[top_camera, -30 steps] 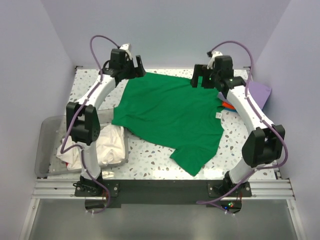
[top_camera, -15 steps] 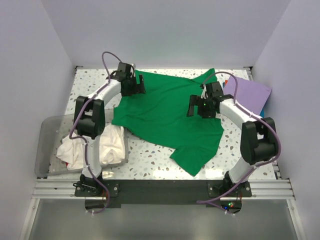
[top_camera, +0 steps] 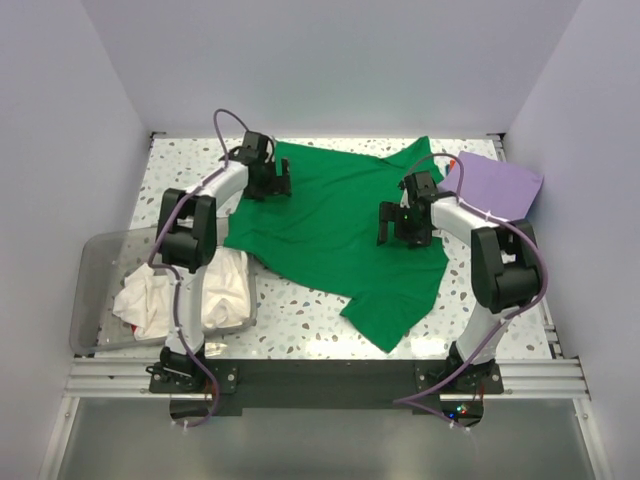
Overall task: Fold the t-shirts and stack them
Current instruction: Flatten the tshirt out
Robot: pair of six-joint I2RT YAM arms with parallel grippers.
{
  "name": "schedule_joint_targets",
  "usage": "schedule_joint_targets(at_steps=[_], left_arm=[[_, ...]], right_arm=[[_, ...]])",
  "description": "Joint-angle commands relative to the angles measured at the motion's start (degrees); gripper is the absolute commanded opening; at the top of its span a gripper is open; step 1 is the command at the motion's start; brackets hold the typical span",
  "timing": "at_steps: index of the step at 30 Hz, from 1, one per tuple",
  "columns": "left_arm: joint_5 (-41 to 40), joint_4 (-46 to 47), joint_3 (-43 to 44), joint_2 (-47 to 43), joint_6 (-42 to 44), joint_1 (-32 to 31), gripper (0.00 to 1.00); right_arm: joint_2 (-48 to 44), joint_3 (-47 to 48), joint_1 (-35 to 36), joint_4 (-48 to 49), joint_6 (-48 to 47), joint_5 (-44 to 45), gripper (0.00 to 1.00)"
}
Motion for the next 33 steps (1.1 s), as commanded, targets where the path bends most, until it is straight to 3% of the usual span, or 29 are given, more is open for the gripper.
schedule_joint_targets(at_steps=[1, 19, 33], left_arm=[[0.32, -0.31, 1.89, 4.60, 2.46, -1.16, 0.95], [3.22, 0.30, 20.45, 16.29, 3.70, -8.89, 0.96], [-2.04, 6.28, 7.47, -5.93, 2.21, -8.98, 0.97]], right_arm=[[2.53, 0.16, -1.02, -4.33, -0.84, 4.87, 0.99], [0.25, -0.02, -11.13, -8.20, -0.58, 6.37, 0.99], [-6.86, 5.52, -10.16, -11.63, -5.24, -2.51, 0.95]])
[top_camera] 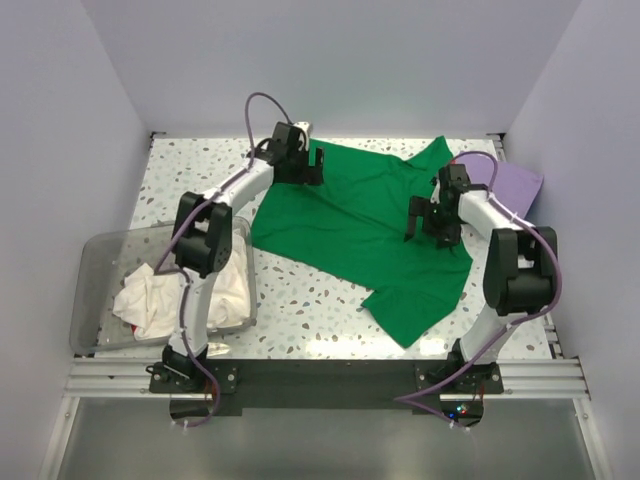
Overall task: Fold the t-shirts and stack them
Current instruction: Flatten the tshirt out
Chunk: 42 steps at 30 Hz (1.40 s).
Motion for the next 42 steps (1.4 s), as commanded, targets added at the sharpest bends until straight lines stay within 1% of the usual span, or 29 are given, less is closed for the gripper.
schedule_joint_targets(at_steps=[1, 2, 5, 8, 11, 16, 25, 28, 31, 34, 42], left_arm=[[-2.73, 2.52, -3.98, -10.86, -1.42, -0.11, 0.97], [-3.43, 2.43, -5.48, -13.22, -1.60, -0.11, 0.97], [-4.66, 1.73, -12.15, -16.48, -2.04, -0.02, 0.98], [-4.84, 1.55, -16.03, -18.16, -2.13, -0.02, 0.98], [-4.84, 1.20, -20.50, -19.04, -2.48, 0.15, 0.98], [-4.23, 2.17, -23.25, -17.82, -2.48, 1.38, 0.98], [-0.54, 3.57, -20.09, -9.82, -2.13, 3.14, 0.98], [-0.79, 2.87, -17.63, -5.96, -1.86, 3.14, 0.98], [-1.76, 2.69, -15.95, -4.11, -1.34, 3.05, 0.97], [-0.71, 3.04, -13.59, -1.92, -1.07, 3.23, 0.97], [4.99, 4.89, -2.60, 5.56, -0.81, 3.05, 0.97]], right_arm=[[-6.17, 2.64, 1.05, -2.54, -2.20, -2.66, 0.96], [-6.61, 2.55, 1.32, -3.06, -2.29, -2.75, 0.96], [-7.40, 1.76, 2.46, -3.33, -2.38, -3.10, 0.96], [-7.23, -0.26, 3.69, -1.49, -2.03, -3.98, 0.96], [-6.70, -2.19, 5.44, 0.62, -0.89, -4.95, 0.96], [-3.72, -3.78, 8.87, 3.26, 0.96, -4.95, 0.96], [2.17, -2.20, 9.14, 3.09, 1.49, -1.52, 0.96], [4.11, -1.58, 9.23, 3.00, 1.58, -0.99, 0.96], [5.43, -1.06, 9.23, 2.83, 1.93, 0.06, 0.96], [6.48, 0.17, 8.88, 1.77, 2.37, 1.55, 0.96], [8.68, 4.12, 5.81, -0.43, 3.60, 3.75, 0.96]])
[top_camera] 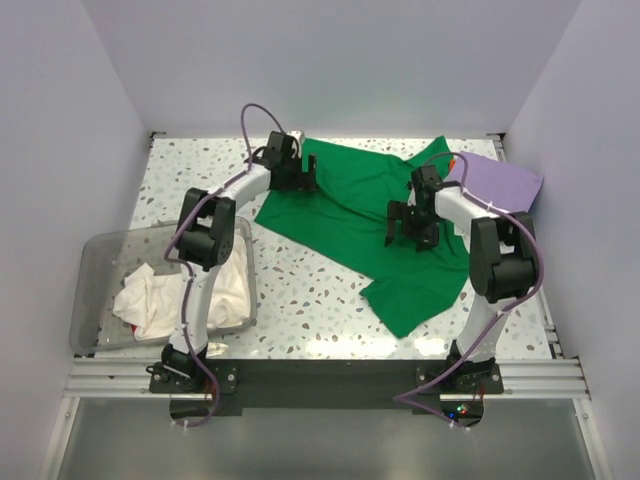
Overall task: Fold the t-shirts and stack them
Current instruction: Flatten the tshirt out
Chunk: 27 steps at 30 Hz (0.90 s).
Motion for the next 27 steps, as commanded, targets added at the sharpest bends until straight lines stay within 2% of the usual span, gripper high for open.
schedule_joint_targets(at_steps=[1, 6, 10, 14, 18, 22, 27], left_arm=[[5.15, 0.50, 3.85, 5.91, 0.33, 0.04, 0.97], [7.79, 1.11, 10.97, 8.38, 0.77, -1.28, 0.97], [7.54, 1.11, 12.22, 5.24, 0.59, -1.98, 0.97], [2.10, 0.33, 7.21, -2.85, 0.07, -1.98, 0.98], [-7.03, -1.78, 0.80, -12.25, 0.50, -1.46, 0.98], [-10.66, -5.55, -6.05, -19.81, -0.37, 0.30, 0.98], [-11.63, -9.16, -11.60, -20.98, -1.17, 3.72, 0.84]], right_arm=[[3.35, 1.18, -2.61, 0.10, 0.12, 3.71, 0.96], [5.19, 4.34, -3.49, -0.70, -0.93, 2.04, 0.96], [6.42, 6.63, -3.49, -1.40, -1.20, 0.72, 0.96], [7.30, 8.82, -3.58, -1.66, -1.11, -0.07, 0.96], [7.39, 9.36, -3.58, -1.84, -1.37, 0.02, 0.96], [7.22, 9.09, -3.58, -1.75, -1.55, -0.07, 0.96], [6.87, 8.13, -3.49, -1.14, -1.20, -1.03, 0.96]])
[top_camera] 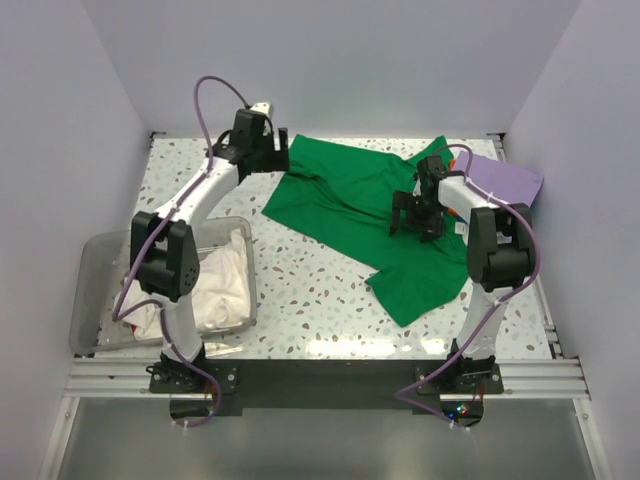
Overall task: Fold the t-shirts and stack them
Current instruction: Flatten the tshirt out
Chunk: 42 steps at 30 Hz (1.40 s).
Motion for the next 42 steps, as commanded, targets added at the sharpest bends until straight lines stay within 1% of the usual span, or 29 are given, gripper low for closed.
schedule_joint_targets(at_steps=[1, 2, 4, 5, 7, 10, 11, 13, 15, 25, 30, 34, 35, 36, 37, 39, 40, 42], left_arm=[[-2.75, -5.27, -4.20, 1.50, -0.36, 2.81, 0.83], [-2.75, -5.72, -4.37, 2.02, 0.17, 3.07, 0.79], [-3.01, -6.77, -4.29, 3.51, 0.61, 3.51, 0.76], [-2.93, -7.13, -4.20, 3.96, 0.70, 3.86, 0.70], [-2.32, -6.52, -4.99, 4.83, 0.87, 4.13, 0.66], [-1.17, -6.25, -5.60, 6.41, 1.66, 4.48, 0.56], [-0.13, -6.51, -5.52, 6.94, 2.10, 4.66, 0.51], [0.24, -7.13, -5.52, 8.26, 2.28, 4.75, 0.46], [0.76, -7.30, -5.78, 8.97, 2.28, 4.83, 0.44], [1.03, -6.16, -7.36, 10.46, 1.49, 5.10, 0.44], [2.70, -4.50, -7.89, 11.52, 0.96, 5.36, 0.43], [4.37, -3.44, -8.77, 11.96, 0.35, 5.45, 0.31], [5.15, -3.09, -8.94, 11.96, 0.26, 5.54, 0.24], [5.59, -2.65, -9.47, 11.96, 0.09, 5.62, 0.20], [6.12, -2.13, -9.56, 12.05, -0.09, 5.71, 0.12], [7.18, -1.42, -9.56, 12.13, -0.62, 6.24, 0.03], [7.27, -1.33, -9.56, 12.14, -0.79, 6.41, 0.00], [7.62, -0.63, -8.95, 12.05, -1.41, 7.29, 0.00]], right_arm=[[1.05, -0.44, -0.19, 2.01, -0.65, -1.21, 0.96], [0.79, -0.71, -0.11, 2.19, -0.65, -1.65, 0.96], [0.52, -0.97, -0.19, 2.36, -0.56, -1.91, 0.96], [0.26, -1.15, -0.11, 2.36, -0.56, -1.83, 0.96], [-0.18, -1.50, -0.11, 2.62, -0.39, -1.83, 0.96], [-0.71, -2.11, -0.19, 2.80, -0.21, -2.00, 0.96], [-0.71, -2.20, -0.19, 2.80, -0.12, -2.18, 0.96], [-0.88, -2.46, -0.11, 2.89, -0.12, -2.18, 0.96], [-0.97, -2.55, -0.11, 2.98, -0.03, -2.18, 0.96], [-1.24, -2.20, -0.11, 2.63, -0.03, -1.92, 0.96], [-1.41, -2.38, -0.19, 2.63, -0.03, -2.09, 0.96], [-1.94, -2.73, -0.11, 2.80, 0.05, -2.18, 0.96], [-2.03, -2.82, -0.19, 2.80, 0.05, -2.18, 0.96], [-2.20, -2.82, -0.19, 2.89, 0.05, -2.35, 0.96], [-2.29, -2.82, -0.11, 3.15, 0.05, -2.70, 0.96], [-1.94, -2.64, -0.19, 3.07, -0.03, -2.97, 0.96], [-1.24, -2.38, -0.11, 2.89, -0.03, -3.14, 0.96], [-0.45, -1.68, -0.11, 2.71, -0.12, -2.97, 0.96]])
